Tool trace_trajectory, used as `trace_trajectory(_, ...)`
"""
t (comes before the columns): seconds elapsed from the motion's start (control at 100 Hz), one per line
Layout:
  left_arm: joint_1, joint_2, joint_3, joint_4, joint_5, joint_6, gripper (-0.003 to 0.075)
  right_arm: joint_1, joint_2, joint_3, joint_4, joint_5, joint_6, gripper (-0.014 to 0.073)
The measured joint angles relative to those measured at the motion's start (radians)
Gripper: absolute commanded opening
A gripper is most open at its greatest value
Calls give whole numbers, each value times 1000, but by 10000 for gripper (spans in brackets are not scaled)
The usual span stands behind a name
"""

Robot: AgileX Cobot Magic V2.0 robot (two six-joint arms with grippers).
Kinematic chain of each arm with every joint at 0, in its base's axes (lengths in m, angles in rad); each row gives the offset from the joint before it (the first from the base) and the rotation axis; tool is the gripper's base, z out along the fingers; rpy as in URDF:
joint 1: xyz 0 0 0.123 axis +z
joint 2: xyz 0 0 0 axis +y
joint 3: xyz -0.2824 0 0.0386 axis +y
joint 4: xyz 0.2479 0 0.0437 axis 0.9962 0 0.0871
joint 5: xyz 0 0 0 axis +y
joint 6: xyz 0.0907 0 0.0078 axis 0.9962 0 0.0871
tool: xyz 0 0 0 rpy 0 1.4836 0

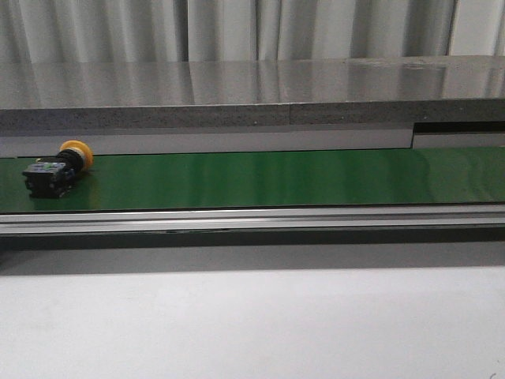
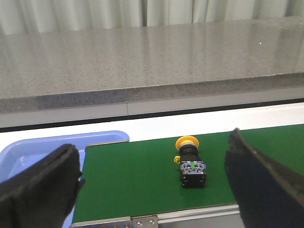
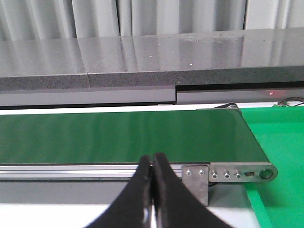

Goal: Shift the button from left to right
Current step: 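Open the left gripper and raise it away from the button, then lower the right gripper over the button as the belt carries it closer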

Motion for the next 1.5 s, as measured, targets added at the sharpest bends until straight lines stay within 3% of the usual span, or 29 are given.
trace_trajectory(0.12, 0, -33, 18, -1, -4, 0, 482, 0, 0, 0, 0, 0, 0, -68)
trace_trajectory(0.44, 0, -36, 20, -2, -19, 0, -18, 0, 0, 0, 0, 0, 0, -68)
trace_trajectory(1.16, 0, -36, 20, -3, -21, 0, -20, 0, 0, -2, 10, -65, 0, -68)
trace_trajectory(1.5, 0, -36, 20, -3, -21, 0, -20, 2, 95, -237, 20, 149, 0, -68)
